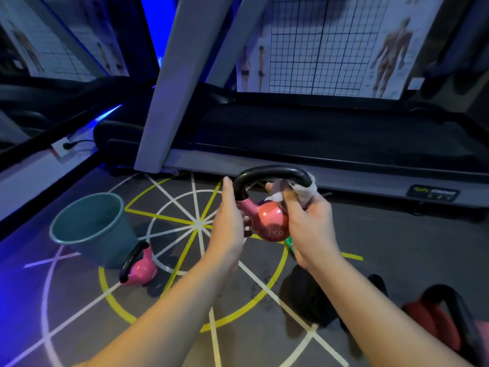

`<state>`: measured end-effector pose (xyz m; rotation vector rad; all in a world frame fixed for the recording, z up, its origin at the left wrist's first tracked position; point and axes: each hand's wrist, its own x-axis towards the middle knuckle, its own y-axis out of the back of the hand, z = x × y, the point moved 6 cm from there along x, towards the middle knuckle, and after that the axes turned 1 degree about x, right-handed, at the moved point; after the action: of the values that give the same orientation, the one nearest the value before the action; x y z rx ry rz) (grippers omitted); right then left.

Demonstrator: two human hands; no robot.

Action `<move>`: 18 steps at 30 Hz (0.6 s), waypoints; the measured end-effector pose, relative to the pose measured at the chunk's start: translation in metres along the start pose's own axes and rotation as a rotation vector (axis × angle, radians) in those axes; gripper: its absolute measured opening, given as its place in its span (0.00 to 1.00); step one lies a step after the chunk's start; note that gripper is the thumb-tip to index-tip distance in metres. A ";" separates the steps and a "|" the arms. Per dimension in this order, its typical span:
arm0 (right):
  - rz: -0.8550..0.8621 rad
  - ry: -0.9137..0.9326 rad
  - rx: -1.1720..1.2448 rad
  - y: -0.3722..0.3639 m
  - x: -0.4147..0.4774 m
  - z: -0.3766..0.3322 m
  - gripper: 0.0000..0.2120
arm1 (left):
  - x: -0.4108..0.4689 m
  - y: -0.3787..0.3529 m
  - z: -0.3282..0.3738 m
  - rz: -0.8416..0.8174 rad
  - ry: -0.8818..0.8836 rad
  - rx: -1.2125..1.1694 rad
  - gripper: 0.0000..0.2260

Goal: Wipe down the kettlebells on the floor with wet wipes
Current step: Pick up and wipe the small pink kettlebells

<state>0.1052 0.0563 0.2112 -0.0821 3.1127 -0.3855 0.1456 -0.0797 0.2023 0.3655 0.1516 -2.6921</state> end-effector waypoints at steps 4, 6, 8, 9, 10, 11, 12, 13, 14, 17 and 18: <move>-0.025 -0.086 0.113 -0.007 -0.008 0.010 0.07 | -0.009 -0.006 0.011 0.051 -0.167 0.050 0.35; -0.043 -0.089 0.119 -0.010 -0.013 0.013 0.09 | -0.007 0.001 0.009 0.101 -0.214 0.091 0.33; -0.043 -0.093 0.128 -0.010 -0.015 0.013 0.10 | -0.004 0.004 0.012 0.084 -0.302 0.124 0.27; -0.044 -0.096 0.132 -0.010 -0.014 0.013 0.10 | -0.002 0.004 0.016 0.072 -0.349 0.164 0.20; -0.047 -0.099 0.136 -0.009 -0.014 0.011 0.09 | 0.000 0.003 0.019 0.068 -0.386 0.216 0.13; -0.051 -0.098 0.136 -0.008 -0.014 0.009 0.09 | 0.001 0.002 0.022 0.074 -0.400 0.244 0.06; -0.062 -0.090 0.133 -0.007 -0.013 0.006 0.10 | 0.001 0.001 0.021 0.088 -0.387 0.224 0.02; -0.081 -0.075 0.126 -0.007 -0.014 0.004 0.11 | 0.001 0.000 0.017 0.106 -0.349 0.168 0.01; -0.111 -0.058 0.114 -0.009 -0.015 0.002 0.13 | 0.000 0.000 0.011 0.136 -0.297 0.091 0.03; -0.234 0.031 -0.023 -0.018 -0.022 -0.001 0.15 | -0.004 0.006 -0.003 0.292 -0.165 -0.196 0.07; -0.276 0.060 -0.073 -0.022 -0.024 -0.001 0.15 | -0.004 0.010 -0.006 0.351 -0.145 -0.248 0.08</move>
<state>0.1305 0.0370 0.2177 -0.5144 3.1795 -0.2793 0.1547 -0.0867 0.1976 0.1073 0.3410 -2.3087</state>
